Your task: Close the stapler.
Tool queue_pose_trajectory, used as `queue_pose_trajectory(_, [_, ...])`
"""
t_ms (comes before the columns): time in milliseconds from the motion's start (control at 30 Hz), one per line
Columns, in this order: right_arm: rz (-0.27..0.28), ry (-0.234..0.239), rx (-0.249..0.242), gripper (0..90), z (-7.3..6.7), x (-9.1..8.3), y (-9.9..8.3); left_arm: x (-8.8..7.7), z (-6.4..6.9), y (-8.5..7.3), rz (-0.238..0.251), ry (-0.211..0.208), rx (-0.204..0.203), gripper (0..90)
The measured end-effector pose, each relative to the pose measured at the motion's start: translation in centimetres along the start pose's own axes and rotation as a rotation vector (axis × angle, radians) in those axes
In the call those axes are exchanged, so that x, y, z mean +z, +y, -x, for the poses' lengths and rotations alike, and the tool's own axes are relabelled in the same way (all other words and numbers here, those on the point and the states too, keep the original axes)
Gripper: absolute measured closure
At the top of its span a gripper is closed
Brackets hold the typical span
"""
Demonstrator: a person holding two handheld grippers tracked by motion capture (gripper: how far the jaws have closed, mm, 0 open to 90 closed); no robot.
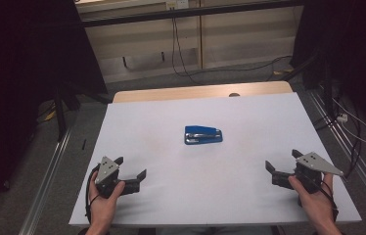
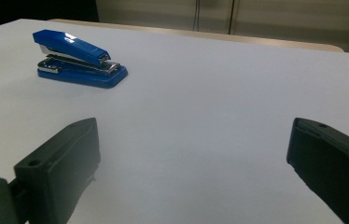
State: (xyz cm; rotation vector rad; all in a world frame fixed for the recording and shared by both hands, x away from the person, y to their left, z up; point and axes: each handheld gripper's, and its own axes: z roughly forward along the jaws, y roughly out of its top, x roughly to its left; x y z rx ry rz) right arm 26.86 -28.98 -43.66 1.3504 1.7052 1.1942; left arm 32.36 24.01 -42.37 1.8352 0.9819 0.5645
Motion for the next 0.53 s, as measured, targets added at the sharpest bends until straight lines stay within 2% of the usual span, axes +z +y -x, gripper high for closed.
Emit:
queue_pose_trajectory(67, [0.002, 0.002, -0.007, 2.5, -0.05, -0.05, -0.13, -0.09, -0.19, -0.12, 0.001, 0.028, 0.003, 4.1])
queue_pose_trajectory(133, [0.002, 0.004, -0.006, 2.5, -0.02, 0.00, -0.18, -0.25, -0.27, -0.13, 0.005, 0.030, -0.006, 4.1])
queue_pose_trajectory(200, [0.022, -0.014, -0.013, 2.5, 0.11, 0.03, -0.02, -0.30, -0.18, -0.16, 0.015, 0.030, 0.001, 4.1])
queue_pose_trajectory(267, [0.035, -0.010, 0.012, 2.5, 0.30, 0.17, 0.13, -0.19, -0.14, -0.17, 0.007, 0.018, 0.006, 4.2])
queue_pose_trajectory(400, [0.024, -0.003, 0.005, 2.5, 0.12, 0.49, 0.06, -0.30, -0.15, -0.08, 0.019, 0.009, 0.006, 4.2])
queue_pose_trajectory(533, [0.024, 0.005, 0.000, 2.5, 0.03, 0.74, 0.15, -0.32, -0.47, -0.18, 0.011, 0.014, -0.010, 4.2])
